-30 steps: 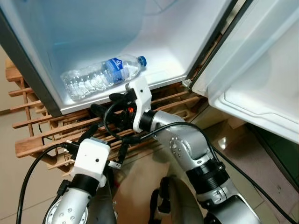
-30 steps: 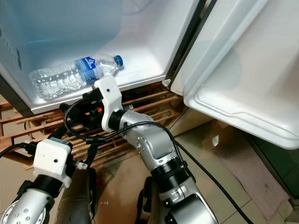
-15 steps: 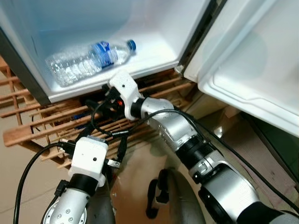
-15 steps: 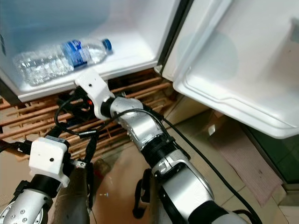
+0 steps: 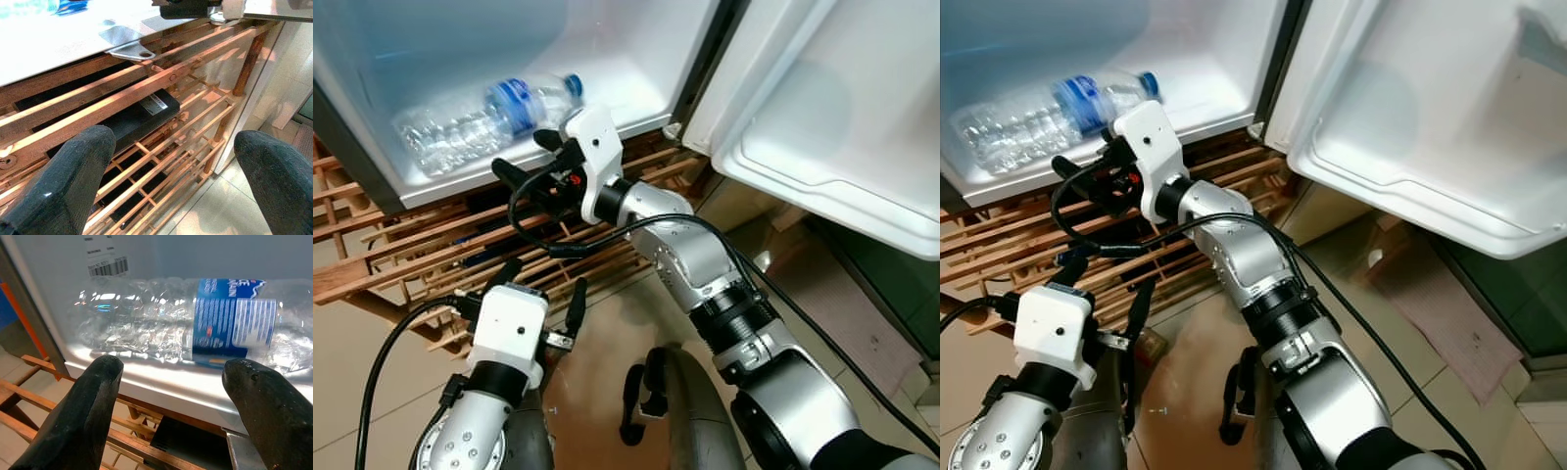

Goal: Restocking fridge

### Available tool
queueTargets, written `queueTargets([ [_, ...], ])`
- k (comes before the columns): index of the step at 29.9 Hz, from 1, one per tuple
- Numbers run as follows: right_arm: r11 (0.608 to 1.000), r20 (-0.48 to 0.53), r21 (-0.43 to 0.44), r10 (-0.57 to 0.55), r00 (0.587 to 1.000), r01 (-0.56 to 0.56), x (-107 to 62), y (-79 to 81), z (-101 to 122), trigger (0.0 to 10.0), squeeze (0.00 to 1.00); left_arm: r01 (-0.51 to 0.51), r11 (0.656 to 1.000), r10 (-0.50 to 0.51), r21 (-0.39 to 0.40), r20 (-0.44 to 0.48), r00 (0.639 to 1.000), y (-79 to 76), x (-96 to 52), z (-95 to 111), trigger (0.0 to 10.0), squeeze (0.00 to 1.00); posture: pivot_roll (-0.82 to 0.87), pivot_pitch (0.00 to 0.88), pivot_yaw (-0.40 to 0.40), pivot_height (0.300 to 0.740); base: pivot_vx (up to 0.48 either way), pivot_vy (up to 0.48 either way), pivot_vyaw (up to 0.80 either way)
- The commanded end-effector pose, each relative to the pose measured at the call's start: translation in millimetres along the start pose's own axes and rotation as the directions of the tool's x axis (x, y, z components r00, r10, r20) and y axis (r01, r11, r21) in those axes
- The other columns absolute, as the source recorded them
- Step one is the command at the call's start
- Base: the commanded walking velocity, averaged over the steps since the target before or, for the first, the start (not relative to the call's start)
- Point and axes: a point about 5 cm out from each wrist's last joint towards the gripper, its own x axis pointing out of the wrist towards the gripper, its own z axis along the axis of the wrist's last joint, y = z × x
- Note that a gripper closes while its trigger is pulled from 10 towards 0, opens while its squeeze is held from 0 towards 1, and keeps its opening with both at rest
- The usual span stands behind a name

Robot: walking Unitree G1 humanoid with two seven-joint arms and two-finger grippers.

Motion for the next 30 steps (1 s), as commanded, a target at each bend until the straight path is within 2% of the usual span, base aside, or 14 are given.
queueTargets([
  [1, 0.996, 0.026, 0.093, 0.013, 1.0, -0.015, 6.8, 21.9, -7, 10.0, 0.0, -0.009, 1.0, 0.009, -0.027, -0.013, 1.0, -2.4, 0.2, -4, 10.0, 0.0, 0.21, 0.287, -0.211, 0.66, 0.0, 0.0, 0.0],
  [3, 0.996, 0.027, 0.092, 0.008, 1.0, -0.01, 6.6, 22.5, -8, 10.0, 0.0, -0.017, 0.999, 0.017, -0.033, 0.0, 1.0, -1.6, 0.9, -2, 10.0, 0.0, 0.21, 0.287, -0.211, 0.66, 0.0, 0.0, 0.0],
  [7, 0.996, 0.058, 0.092, -0.03, 0.998, 0.024, 9.2, 19.9, -5, 10.0, 0.0, -0.043, 0.999, 0.046, -0.032, 0.087, 0.995, 4.0, 1.9, 10, 10.0, 0.0, 0.21, 0.294, -0.214, 0.66, 0.0, 0.0, 0.0],
  [15, 0.994, 0.062, 0.099, -0.056, 0.997, 0.049, 16.2, 14.5, -3, 10.0, 0.0, -0.084, 0.996, 0.085, -0.01, 0.126, 0.988, 11.7, 0.2, 18, 10.0, 0.0, 0.22, 0.317, -0.22, 0.66, 0.0, 0.0, 0.0],
  [17, 0.991, 0.057, 0.132, -0.038, 0.998, 0.03, 22.3, 19.8, -4, 10.0, 0.0, -0.087, 0.996, 0.086, -0.003, 0.137, 0.987, 13.4, -0.4, 21, 10.0, 0.0, 0.24, 0.333, -0.217, 0.66, 0.0, 0.0, 0.0],
  [21, 0.971, 0.071, 0.234, 0.033, 0.997, -0.049, 41.8, 46.5, -1, 10.0, 0.0, -0.093, 0.995, 0.09, 0.02, 0.135, 0.987, 17.1, -10.4, 26, 10.0, 0.0, 0.27, 0.369, -0.206, 0.66, 0.0, 0.0, 0.0],
  [26, 0.953, 0.147, 0.272, 0.096, 0.984, -0.134, 54.0, 69.8, 16, 10.0, 0.0, -0.099, 0.995, 0.097, 0.013, 0.108, 0.989, 15.8, -21.8, 27, 10.0, 0.0, 0.28, 0.391, -0.199, 0.66, 0.0, 0.0, 0.0],
  [29, 0.951, 0.177, 0.265, 0.114, 0.977, -0.159, 53.4, 72.8, 19, 10.0, 0.0, -0.095, 0.995, 0.094, 0.004, 0.101, 0.99, 13.4, -21.7, 26, 10.0, 0.0, 0.28, 0.392, -0.198, 0.66, 0.0, 0.0, 0.0],
  [30, 0.952, 0.181, 0.266, 0.108, 0.978, -0.154, 52.4, 71.1, 18, 10.0, 0.67, -0.095, 0.995, 0.094, 0.003, 0.103, 0.99, 13.0, -21.3, 27, 10.0, 0.0, 0.27, 0.399, -0.199, 0.66, 0.0, 0.0, 0.0],
])
